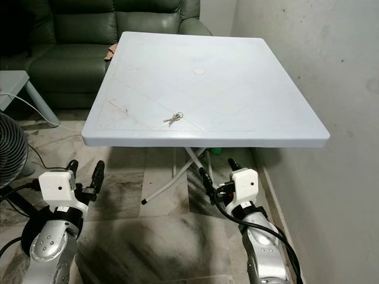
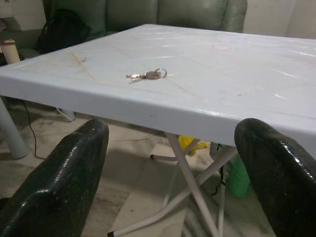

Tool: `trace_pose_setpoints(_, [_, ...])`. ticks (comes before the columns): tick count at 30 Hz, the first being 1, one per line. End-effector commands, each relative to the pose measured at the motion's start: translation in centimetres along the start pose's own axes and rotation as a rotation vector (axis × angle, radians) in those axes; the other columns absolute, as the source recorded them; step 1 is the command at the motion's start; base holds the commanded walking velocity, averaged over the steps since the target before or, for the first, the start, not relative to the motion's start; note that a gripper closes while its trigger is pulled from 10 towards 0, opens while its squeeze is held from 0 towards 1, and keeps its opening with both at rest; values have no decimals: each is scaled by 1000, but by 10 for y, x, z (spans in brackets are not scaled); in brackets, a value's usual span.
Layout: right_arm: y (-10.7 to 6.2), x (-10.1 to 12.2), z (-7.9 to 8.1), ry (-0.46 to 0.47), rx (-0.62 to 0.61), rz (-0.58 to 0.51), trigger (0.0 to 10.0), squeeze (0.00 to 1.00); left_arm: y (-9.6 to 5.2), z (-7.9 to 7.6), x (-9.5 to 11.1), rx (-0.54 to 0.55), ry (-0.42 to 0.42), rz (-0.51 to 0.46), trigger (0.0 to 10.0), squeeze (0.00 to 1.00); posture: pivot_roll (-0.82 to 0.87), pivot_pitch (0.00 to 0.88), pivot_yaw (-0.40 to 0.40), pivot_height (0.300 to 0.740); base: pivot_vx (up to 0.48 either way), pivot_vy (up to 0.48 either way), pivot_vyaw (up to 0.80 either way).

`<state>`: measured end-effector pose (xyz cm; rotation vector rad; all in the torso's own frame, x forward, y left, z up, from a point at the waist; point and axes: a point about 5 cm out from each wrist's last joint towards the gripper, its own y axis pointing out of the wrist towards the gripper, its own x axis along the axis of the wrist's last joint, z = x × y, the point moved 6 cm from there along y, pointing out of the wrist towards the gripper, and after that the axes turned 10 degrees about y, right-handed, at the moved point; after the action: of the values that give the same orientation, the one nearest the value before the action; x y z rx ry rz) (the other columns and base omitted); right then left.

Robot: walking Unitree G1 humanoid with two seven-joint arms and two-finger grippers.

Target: Hang keys on a hook

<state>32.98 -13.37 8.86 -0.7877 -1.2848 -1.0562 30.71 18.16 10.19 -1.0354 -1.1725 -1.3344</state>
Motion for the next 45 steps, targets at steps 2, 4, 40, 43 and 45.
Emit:
trace_pose_setpoints(2, [4, 13, 3, -8, 4, -38, 10000, 0, 0, 8, 5, 19, 12, -9, 10000, 0, -66, 53, -21, 740, 0, 0, 0])
trace_pose_setpoints(4, [5, 16, 5, -14, 8, -46, 10000, 0, 1, 12, 8, 26, 8, -15, 10000, 0, -70, 51, -18, 740, 0, 0, 0])
trace_pose_setpoints(40, [21, 33, 16, -69, 23, -29, 10000, 0, 6, 0, 1, -26, -92, 85, 10000, 0, -68, 18, -19, 740, 93, 0, 0])
trace_pose_setpoints(43, [20, 32, 17, -67, 24, -27, 10000, 0, 7, 0, 1, -29, -93, 88, 10000, 0, -70, 17, -17, 740, 410, 0, 0])
trace_pose_setpoints(45, [20, 32, 17, -67, 24, -25, 10000, 0, 7, 0, 1, -32, -91, 88, 10000, 0, -70, 17, -17, 740, 424, 0, 0])
